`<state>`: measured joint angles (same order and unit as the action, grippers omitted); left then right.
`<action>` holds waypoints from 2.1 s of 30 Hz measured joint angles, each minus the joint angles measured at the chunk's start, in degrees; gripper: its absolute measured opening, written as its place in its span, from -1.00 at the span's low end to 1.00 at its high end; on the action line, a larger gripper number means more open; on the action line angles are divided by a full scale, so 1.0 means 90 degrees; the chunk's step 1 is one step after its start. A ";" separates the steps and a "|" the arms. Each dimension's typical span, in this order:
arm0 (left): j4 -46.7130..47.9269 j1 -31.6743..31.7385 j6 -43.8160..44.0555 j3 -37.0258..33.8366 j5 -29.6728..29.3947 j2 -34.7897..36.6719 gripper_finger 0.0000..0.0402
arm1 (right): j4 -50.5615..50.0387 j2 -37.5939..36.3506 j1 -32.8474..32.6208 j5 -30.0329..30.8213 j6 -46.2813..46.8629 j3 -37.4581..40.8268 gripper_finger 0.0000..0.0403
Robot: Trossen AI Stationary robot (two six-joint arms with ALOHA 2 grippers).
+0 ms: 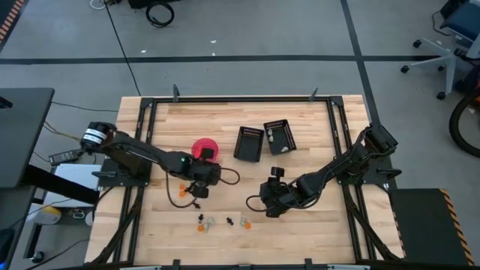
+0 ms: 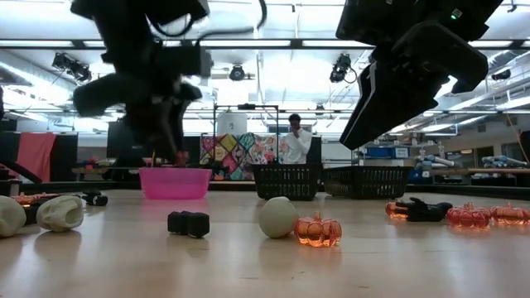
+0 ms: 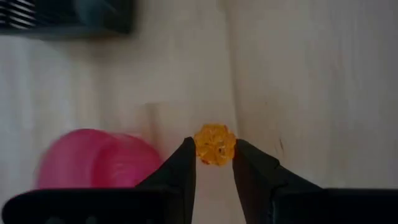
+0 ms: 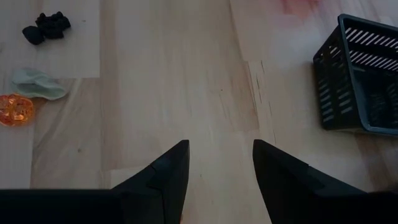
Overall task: Sort Halloween decoration
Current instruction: Put the orange pumpkin toy into the red bowl
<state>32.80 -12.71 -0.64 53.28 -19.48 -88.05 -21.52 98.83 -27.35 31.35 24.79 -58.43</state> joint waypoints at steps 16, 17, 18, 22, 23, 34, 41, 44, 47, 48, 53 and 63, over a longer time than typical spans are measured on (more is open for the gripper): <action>-0.0040 0.1481 0.0052 -0.0419 -0.0472 0.0760 -0.54 | 0.0026 0.0000 -0.0005 -0.0057 0.0016 0.0000 -0.10; -0.0050 0.1607 0.0058 -0.0486 -0.0306 0.0761 -0.54 | 0.0039 0.0000 -0.0005 -0.0058 0.0016 0.0000 -0.10; -0.0145 0.1734 0.0068 -0.0550 -0.0116 0.0761 -0.54 | 0.0054 0.0000 -0.0005 -0.0058 0.0016 0.0000 -0.10; -0.0316 0.2054 0.0290 -0.0685 0.0438 0.0763 -0.54 | 0.0054 0.0000 -0.0005 -0.0058 0.0013 0.0000 -0.10; -0.0323 0.2086 0.0296 -0.0685 0.0447 0.0763 -0.54 | 0.0054 0.0000 -0.0005 -0.0058 0.0013 0.0000 -0.10; -0.0296 0.2096 0.0393 -0.0685 0.0441 0.0765 -0.50 | 0.0054 0.0000 -0.0005 -0.0090 0.0013 0.0000 -0.10; 0.0713 0.2061 0.0448 -0.0270 0.0430 0.0886 -0.29 | 0.0053 0.0000 -0.0005 -0.0112 0.0013 0.0000 -0.10; 0.1005 0.1783 0.0474 0.0025 0.0522 0.1048 -0.18 | 0.0051 0.0000 -0.0009 -0.0112 0.0013 0.0000 -0.10; 0.1342 0.1221 0.0482 0.0232 0.0847 0.1221 -0.13 | 0.0045 0.0000 -0.0046 -0.0113 0.0040 0.0002 -0.10; 0.1442 0.1015 0.0598 0.0272 0.0862 0.1233 -0.13 | 0.0046 0.0000 -0.0049 -0.0114 0.0038 0.0002 -0.10; 0.2455 0.0193 0.1898 0.0292 0.1166 0.1117 -0.13 | 0.0088 0.0000 -0.0046 -0.0111 0.0039 0.0005 -0.10; 0.3273 -0.0328 0.3402 0.0287 0.1573 0.0520 -0.13 | 0.0289 0.0000 -0.0049 -0.0112 -0.0106 0.0005 -0.10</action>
<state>62.26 -15.65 29.97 55.86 -5.33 -83.37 -18.92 98.83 -27.79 30.35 23.84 -58.39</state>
